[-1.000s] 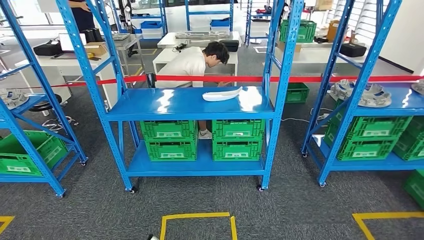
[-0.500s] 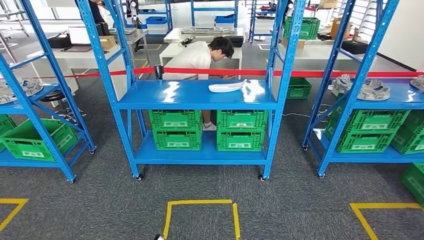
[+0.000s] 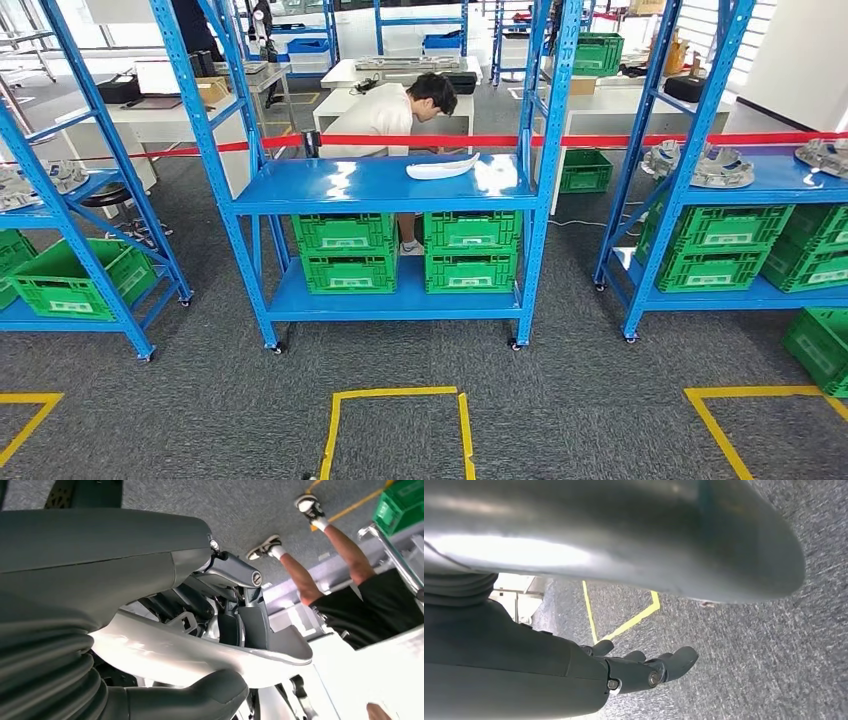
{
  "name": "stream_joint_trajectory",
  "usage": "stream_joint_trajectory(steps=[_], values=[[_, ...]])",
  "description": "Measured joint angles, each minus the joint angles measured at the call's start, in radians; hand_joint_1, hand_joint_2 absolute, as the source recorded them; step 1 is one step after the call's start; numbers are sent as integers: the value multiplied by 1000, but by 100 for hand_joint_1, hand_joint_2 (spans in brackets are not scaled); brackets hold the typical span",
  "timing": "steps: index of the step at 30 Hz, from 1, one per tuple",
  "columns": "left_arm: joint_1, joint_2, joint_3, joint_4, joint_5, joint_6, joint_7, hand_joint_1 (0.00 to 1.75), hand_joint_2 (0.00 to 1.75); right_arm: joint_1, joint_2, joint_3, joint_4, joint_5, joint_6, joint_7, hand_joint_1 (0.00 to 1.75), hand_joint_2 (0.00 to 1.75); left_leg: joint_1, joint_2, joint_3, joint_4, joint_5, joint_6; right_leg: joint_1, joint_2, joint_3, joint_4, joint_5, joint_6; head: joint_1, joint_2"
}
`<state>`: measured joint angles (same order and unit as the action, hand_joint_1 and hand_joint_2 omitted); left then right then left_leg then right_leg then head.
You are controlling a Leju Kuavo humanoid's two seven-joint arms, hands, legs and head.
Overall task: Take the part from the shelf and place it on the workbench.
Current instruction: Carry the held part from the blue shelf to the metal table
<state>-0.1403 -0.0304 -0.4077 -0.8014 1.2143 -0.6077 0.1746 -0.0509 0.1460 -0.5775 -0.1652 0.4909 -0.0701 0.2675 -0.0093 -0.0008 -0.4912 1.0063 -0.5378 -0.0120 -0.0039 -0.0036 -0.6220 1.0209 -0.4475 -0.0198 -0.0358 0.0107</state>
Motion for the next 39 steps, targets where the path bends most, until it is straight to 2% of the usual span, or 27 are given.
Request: stream_joint_trajectory(steps=[2, 4, 5, 7, 8, 9, 10, 11, 12, 13, 15, 16, 18, 20, 22, 24, 25, 26, 27, 28, 30, 31, 33, 34, 36, 37, 39], values=[[1, -1, 0, -2, 1, 2, -4, 175, 175, 1, 1, -1, 0, -2, 6, 0, 0, 0, -3, -1, 2, -22, 1, 6, -2, -1, -3, -4, 11, 14, 0, 0], [1, -4, 1, -4, 3, 6, -13, 175, 175, 1, 1, -2, 0, -5, 18, 0, 0, 0, 2, 0, -3, -29, 16, 18, -3, 1, -11, 12, -6, 26, 1, 0], [1, -5, 2, -7, 4, 7, -18, 175, 175, 1, 1, -3, 0, -4, 25, 0, 0, 0, 6, 0, -7, -32, 24, 23, -4, 3, -23, 45, -37, 31, 4, 0], [2, -7, 3, -10, 5, 9, -22, 175, 175, 2, 0, -3, 0, 1, 37, 0, 0, 0, 8, -4, -22, -30, 37, 29, -8, 4, -63, 162, -122, 41, 9, 0], [2, -7, 3, -11, 4, 10, -20, 175, 175, 3, -1, -3, 0, 3, 43, 0, 0, 0, 8, -6, -32, -26, 42, 28, -10, 3, -81, 222, -151, 45, 10, 0], [3, -7, 3, -11, 4, 12, -16, 175, 175, 4, -2, -3, 0, 4, 47, 0, 0, 0, 9, -11, -42, -21, 46, 26, -11, 3, -87, 259, -161, 48, 11, 0], [3, -7, 3, -11, 4, 14, -13, 175, 175, 5, -2, -3, 0, 5, 51, 0, 0, 0, 10, -18, -53, -14, 49, 24, -13, 4, -74, 259, -152, 50, 12, 0], [4, -7, 3, -12, 3, 16, -9, 175, 175, 5, -3, -3, 0, 7, 54, 0, 0, 0, 12, -26, -64, -6, 52, 21, -15, 6, -41, 219, -130, 52, 12, 0], [4, -8, 3, -12, 3, 18, -7, 175, 175, 5, -4, -3, 0, 8, 56, 0, 0, 0, 14, -35, -74, 4, 53, 17, -17, 14, 6, 150, -109, 53, 13, 0], [4, -8, 3, -13, 4, 18, -5, 175, 175, 5, -4, -3, 0, 9, 58, 0, 0, 0, 15, -44, -84, 13, 55, 13, -18, 28, 49, 86, -96, 51, 14, 0], [3, -11, 3, -15, 4, 18, -3, 175, 175, 7, -4, -3, 0, 9, 63, 0, 0, 0, 15, -62, -98, 25, 58, 1, -20, 53, 90, 18, -91, 41, 15, 0], [3, -12, 3, -16, 5, 18, -2, 175, 175, 9, -4, -3, 0, 10, 67, 0, 0, 0, 14, -72, -103, 26, 63, -6, -18, 55, 89, 18, -92, 34, 14, 0], [4, -12, 4, -16, 5, 18, 0, 175, 175, 9, -4, -3, 0, 13, 75, 0, 0, 0, 14, -82, -111, 28, 68, -20, -20, 37, 85, 11, -89, 19, 14, 0], [5, -11, 4, -16, 2, 18, 0, 175, 175, 7, -3, -4, 0, 20, 79, 0, 0, 0, 14, -53, -131, 63, 42, -31, -22, 16, 82, 7, -79, 4, 8, 0], [5, -11, 4, -17, -1, 19, -1, 175, 175, 8, -3, -4, 0, 25, 79, 0, 0, 0, 15, -16, -175, 170, -26, -40, -19, -6, 75, 6, -74, -5, 3, 0], [6, -11, 4, -18, -2, 19, -3, 175, 175, 10, -3, -4, 0, 28, 81, 0, 0, 0, 17, -8, -213, 279, -73, -46, -17, -32, 67, 8, -70, -8, 1, 0], [9, -10, 4, -19, -2, 19, -4, 175, 175, 11, -3, -4, 0, 29, 84, 0, 0, 0, 18, -6, -211, 291, -70, -47, -16, -44, 63, 10, -69, -8, 0, 0], [11, -9, 4, -20, -3, 20, -5, 175, 175, 11, -3, -4, 0, 29, 87, 0, 0, 0, 18, -2, -188, 263, -50, -46, -16, -56, 60, 12, -68, -7, 0, 0], [14, -9, 4, -23, -3, 20, -6, 175, 175, 11, -3, -4, 0, 30, 91, 0, 0, 0, 18, 6, -148, 204, -20, -45, -16, -68, 59, 14, -68, -6, -1, 0], [15, -8, 4, -26, -4, 21, -8, 175, 175, 10, -2, -3, 0, 31, 94, 0, 0, 0, 15, 27, -103, 129, 1, -40, -15, -79, 59, 14, -68, -5, -2, 0], [15, -7, 4, -33, -4, 22, -12, 175, 175, 10, -1, -3, 0, 33, 98, 0, 0, 0, 6, 63, -47, 32, 22, -26, -13, -98, 60, 13, -65, 3, -1, 0], [16, -7, 4, -36, -4, 23, -13, 175, 175, 10, -1, -3, 0, 34, 101, 0, 0, 0, 0, 72, -43, 16, 20, -17, -12, -106, 60, 12, -62, 9, -1, 0], [18, -4, 5, -38, -4, 25, -17, 175, 175, 10, 1, -3, 0, 35, 105, 0, 0, 0, -4, 56, -55, 11, 28, 0, -12, -125, 63, 8, -59, 23, 0, 0], [20, -4, 6, -38, -3, 26, -19, 175, 175, 9, 1, -3, 0, 37, 106, 0, 0, 0, -1, 44, -57, 5, 32, 6, -13, -119, 63, 11, -63, 30, 1, 0], [20, -5, 8, -38, -3, 26, -23, 175, 175, 9, 1, -3, 0, 39, 108, 0, 0, 0, 5, 21, -58, -2, 44, 20, -15, -72, 44, 61, -103, 40, 4, 0], [20, -7, 8, -38, -2, 26, -26, 175, 175, 11, 1, -3, 0, 40, 108, 0, 0, 0, 7, 9, -61, -2, 48, 24, -17, -39, 21, 116, -137, 42, 7, 0], [21, -10, 9, -37, -2, 27, -28, 175, 175, 14, 1, -3, 0, 40, 109, 0, 0, 0, 6, -17, -71, 3, 53, 28, -14, -8, -34, 242, -193, 42, 12, 0]])
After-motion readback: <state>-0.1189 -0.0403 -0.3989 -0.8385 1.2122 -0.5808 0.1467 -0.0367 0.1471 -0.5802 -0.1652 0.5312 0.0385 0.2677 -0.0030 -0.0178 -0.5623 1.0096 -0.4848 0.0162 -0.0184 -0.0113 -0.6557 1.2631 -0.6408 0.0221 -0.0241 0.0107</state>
